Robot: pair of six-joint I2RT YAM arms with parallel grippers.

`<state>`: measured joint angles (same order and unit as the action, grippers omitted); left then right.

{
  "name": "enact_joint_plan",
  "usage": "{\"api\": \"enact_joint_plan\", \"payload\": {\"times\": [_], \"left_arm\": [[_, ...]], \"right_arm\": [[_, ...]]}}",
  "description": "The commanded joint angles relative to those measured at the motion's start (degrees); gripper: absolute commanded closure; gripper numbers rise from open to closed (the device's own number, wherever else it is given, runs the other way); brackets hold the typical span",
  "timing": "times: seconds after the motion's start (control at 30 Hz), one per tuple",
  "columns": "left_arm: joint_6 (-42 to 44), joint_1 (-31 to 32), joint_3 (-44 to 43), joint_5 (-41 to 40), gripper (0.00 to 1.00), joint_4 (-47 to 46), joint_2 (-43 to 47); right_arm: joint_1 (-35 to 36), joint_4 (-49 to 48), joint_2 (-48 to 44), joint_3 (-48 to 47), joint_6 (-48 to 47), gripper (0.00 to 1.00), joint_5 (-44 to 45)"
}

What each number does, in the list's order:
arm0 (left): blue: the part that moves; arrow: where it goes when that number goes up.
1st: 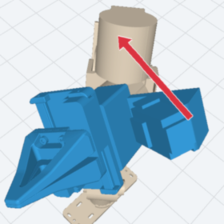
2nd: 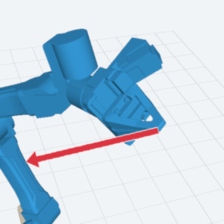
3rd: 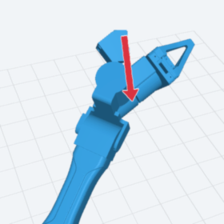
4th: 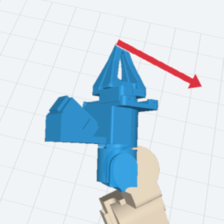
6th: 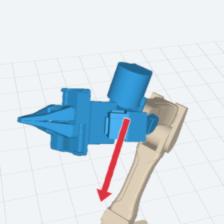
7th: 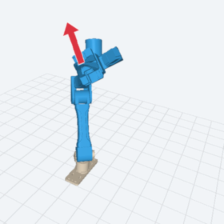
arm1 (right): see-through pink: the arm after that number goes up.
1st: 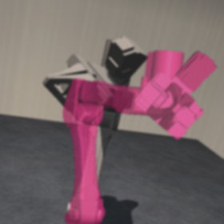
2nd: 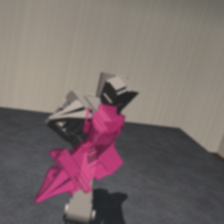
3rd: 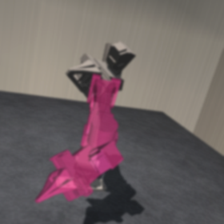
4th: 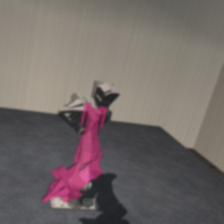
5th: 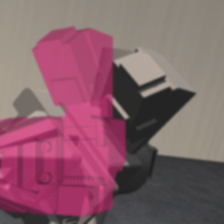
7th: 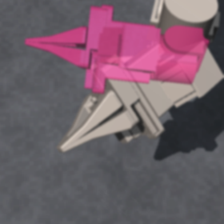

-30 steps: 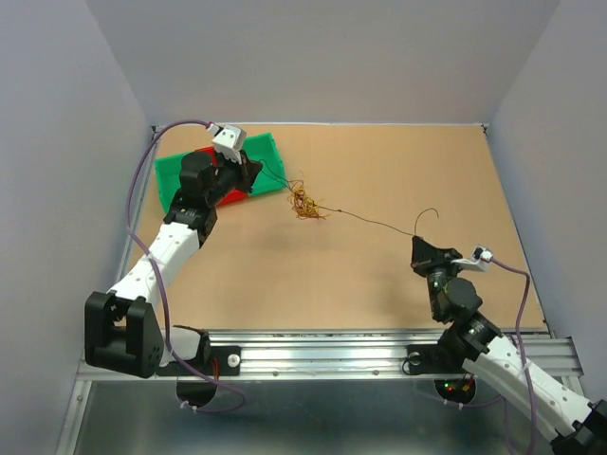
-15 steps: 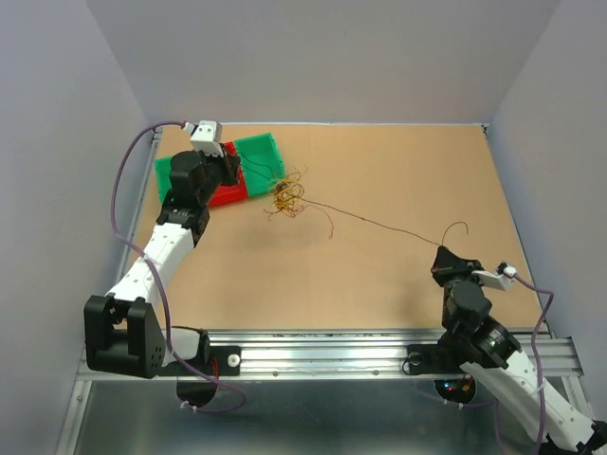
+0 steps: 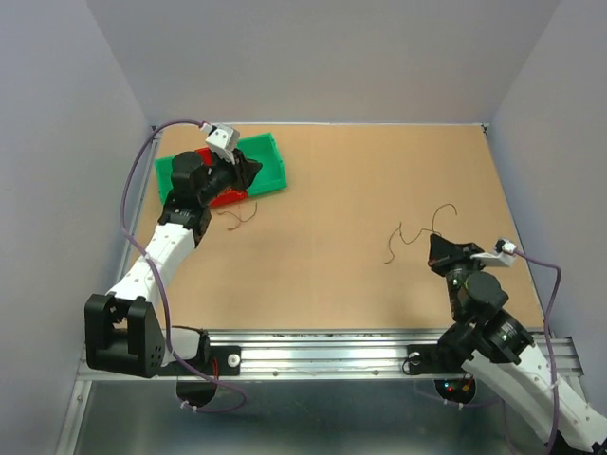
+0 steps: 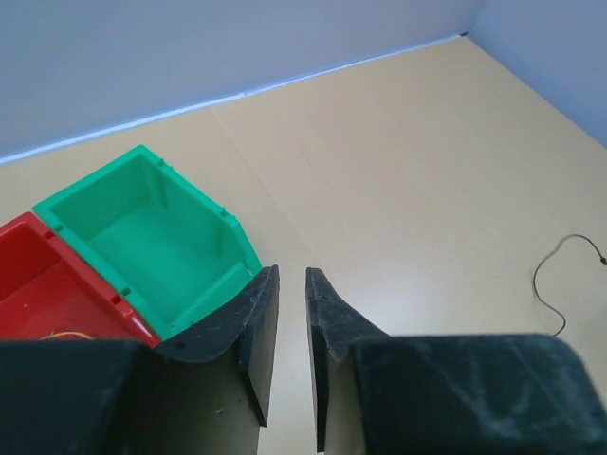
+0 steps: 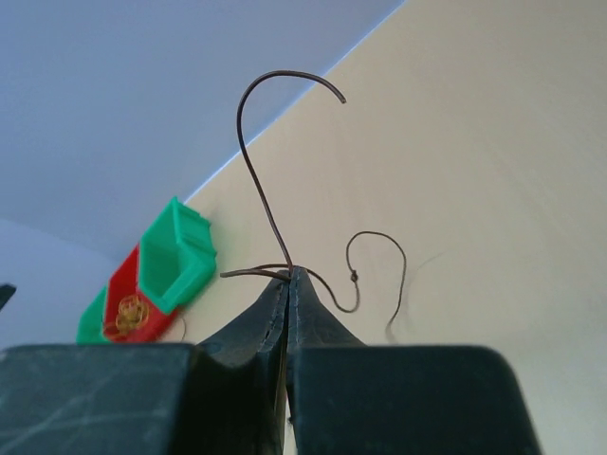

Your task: Untangle the cables

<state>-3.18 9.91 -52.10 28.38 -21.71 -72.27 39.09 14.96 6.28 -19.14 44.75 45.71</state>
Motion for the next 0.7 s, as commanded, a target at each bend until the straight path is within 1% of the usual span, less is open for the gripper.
{"api": "enact_joint_plan", "payload": {"times": [0.0,0.03,0.07,0.1,0.13,0.2,0.23,0.27,0.3,0.33,0.37,0.4,0.43,0.5,0.53,0.57,0.6,0.63,0.67], "left_arm": [[4.3,2.6,0.9,7.4,0.73,-3.9,1.6],[5.4,4.7,1.1,7.4,0.74,-3.3,1.7],[7.1,5.7,1.3,7.3,0.74,-3.1,2.0],[8.2,6.8,1.4,7.3,0.74,-2.6,2.3],[9.8,9.0,1.5,7.0,0.74,-1.7,2.4],[11.3,10.9,1.5,5.6,0.74,-0.9,2.8],[11.6,11.9,1.4,4.8,0.69,-0.4,2.8],[11.7,12.1,1.4,3.9,0.64,-0.3,2.7],[11.6,12.0,1.3,2.2,0.59,-0.3,2.7],[11.5,12.0,1.1,0.6,0.53,-0.3,2.7],[11.1,12.1,0.9,-2.0,0.5,-0.3,2.6],[10.5,12.0,0.6,-5.5,0.48,-0.3,2.1],[8.9,12.0,-0.1,-14.4,0.42,-0.2,1.8],[7.3,10.2,-0.9,-22.5,0.26,0.0,0.4],[6.4,9.5,-2.6,-27.2,0.13,0.4,-0.6],[6.3,9.1,-4.1,-29.8,0.11,3.1,-1.9],[6.4,8.3,-6.0,-31.4,0.1,5.1,-5.2],[6.6,8.1,-9.6,-33.9,0.09,7.1,-7.2],[6.9,8.0,-11.1,-35.0,0.09,10.0,-9.1]], "right_arm": [[0.1,-8.6,8.9,-6.1,-7.7,0.99,-12.3],[0.1,-10.1,11.4,-7.8,-9.1,0.99,-15.4],[0.1,-10.8,14.5,-9.1,-9.6,0.99,-16.6],[0.1,-11.4,19.4,-10.3,-10.1,0.99,-17.8],[0.1,-12.3,22.3,-13.1,-11.3,0.99,-19.9],[0.1,-13.5,26.1,-15.5,-12.1,0.99,-21.5],[0.1,-14.5,29.5,-17.7,-13.3,0.99,-23.3],[0.1,-16.9,31.0,-17.7,-13.9,0.99,-24.3],[0.1,-17.6,32.8,-20.3,-14.4,1.0,-25.1],[0.1,-18.6,35.8,-21.8,-15.3,1.0,-27.2],[0.1,-18.9,37.6,-23.2,-15.8,1.0,-28.6],[0.1,-19.2,39.2,-26.6,-16.4,0.99,-29.7],[0.2,-19.5,42.5,-28.0,-16.7,0.99,-31.5],[0.1,-20.1,44.8,-30.6,-17.0,0.99,-32.7],[0.2,-20.4,46.1,-32.6,-17.2,0.99,-33.4],[0.2,-20.5,47.0,-33.3,-17.2,0.99,-33.8],[0.1,-20.7,48.4,-33.9,-17.4,1.0,-34.3],[0.1,-20.9,48.9,-34.4,-17.6,0.99,-34.5],[0.1,-21.0,49.2,-34.4,-17.7,0.99,-34.6]]}}
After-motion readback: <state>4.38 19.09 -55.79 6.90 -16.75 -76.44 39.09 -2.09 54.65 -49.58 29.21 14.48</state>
